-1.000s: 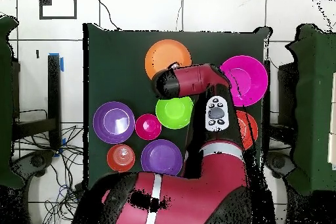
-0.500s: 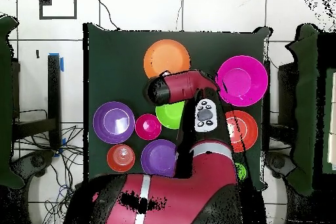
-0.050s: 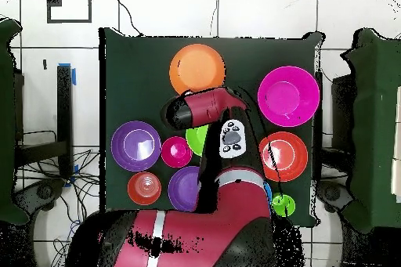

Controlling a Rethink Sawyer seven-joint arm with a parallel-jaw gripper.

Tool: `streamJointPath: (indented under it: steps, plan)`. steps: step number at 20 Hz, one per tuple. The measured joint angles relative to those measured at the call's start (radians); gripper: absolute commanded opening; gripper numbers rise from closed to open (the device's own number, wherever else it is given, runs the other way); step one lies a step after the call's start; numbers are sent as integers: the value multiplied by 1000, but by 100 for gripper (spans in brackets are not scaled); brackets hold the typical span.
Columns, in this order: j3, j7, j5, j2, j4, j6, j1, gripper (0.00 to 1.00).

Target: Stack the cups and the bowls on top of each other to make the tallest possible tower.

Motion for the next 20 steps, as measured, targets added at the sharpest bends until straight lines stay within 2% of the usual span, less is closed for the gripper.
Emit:
streamJointPath:
  steps: [6, 20]
  plan:
    - [0, 0, 2, -7, 6, 0, -2, 100]
    - [32, 0, 35, -81, 50, 14, -42, 100]
